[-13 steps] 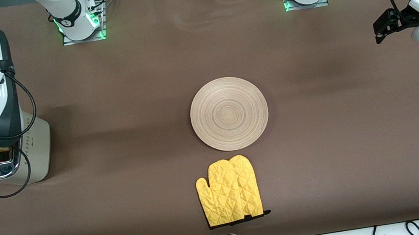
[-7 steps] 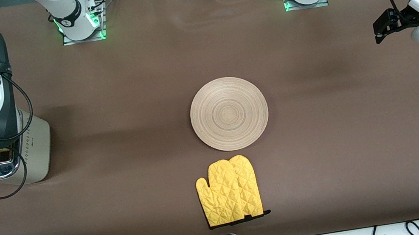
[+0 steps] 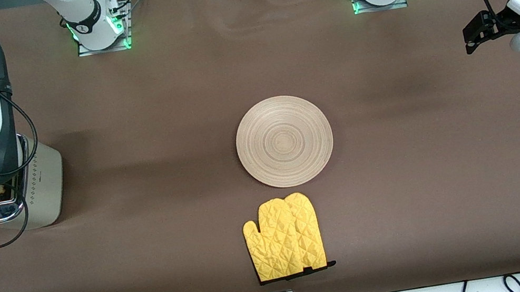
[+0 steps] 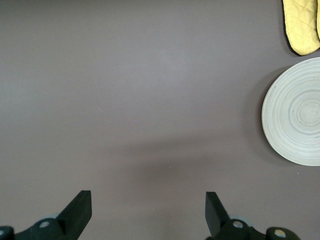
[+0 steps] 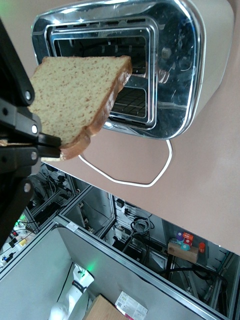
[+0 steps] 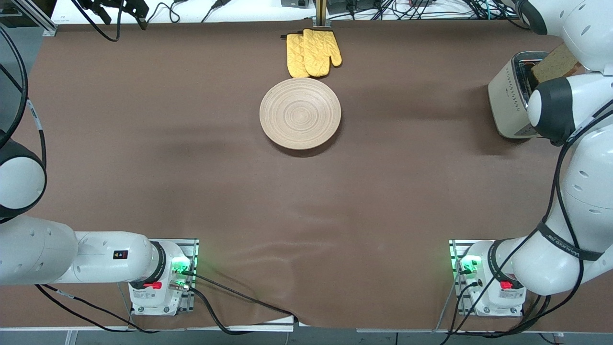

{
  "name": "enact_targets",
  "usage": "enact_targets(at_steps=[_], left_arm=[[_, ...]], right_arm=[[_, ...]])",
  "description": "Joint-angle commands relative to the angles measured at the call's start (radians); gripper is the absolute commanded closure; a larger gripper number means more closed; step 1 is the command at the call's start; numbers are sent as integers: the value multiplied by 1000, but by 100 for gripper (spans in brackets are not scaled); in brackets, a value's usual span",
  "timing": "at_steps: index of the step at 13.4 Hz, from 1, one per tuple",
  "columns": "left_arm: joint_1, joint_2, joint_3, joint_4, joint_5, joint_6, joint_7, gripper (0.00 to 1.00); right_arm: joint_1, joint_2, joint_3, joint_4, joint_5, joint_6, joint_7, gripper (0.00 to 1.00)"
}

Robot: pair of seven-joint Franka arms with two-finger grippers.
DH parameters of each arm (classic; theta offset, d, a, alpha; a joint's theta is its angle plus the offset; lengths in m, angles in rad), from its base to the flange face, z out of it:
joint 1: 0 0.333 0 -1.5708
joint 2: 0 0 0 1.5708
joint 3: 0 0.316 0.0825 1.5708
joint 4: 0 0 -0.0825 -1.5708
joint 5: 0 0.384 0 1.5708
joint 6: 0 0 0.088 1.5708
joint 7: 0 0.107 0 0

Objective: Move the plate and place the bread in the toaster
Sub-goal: 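Align the held bread above the toaster slot with the right gripper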

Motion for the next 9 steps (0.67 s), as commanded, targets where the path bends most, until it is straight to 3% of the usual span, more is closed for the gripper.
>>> enact_targets(at_steps=[1, 9], left_arm=[[-6, -5, -4, 3, 30, -10, -19, 0], [-6, -5, -3, 3, 30, -10, -19, 0]], right_arm=[[-1, 6, 6, 1, -20, 12, 5, 100], [7, 40, 38, -4, 15, 38, 73, 100]])
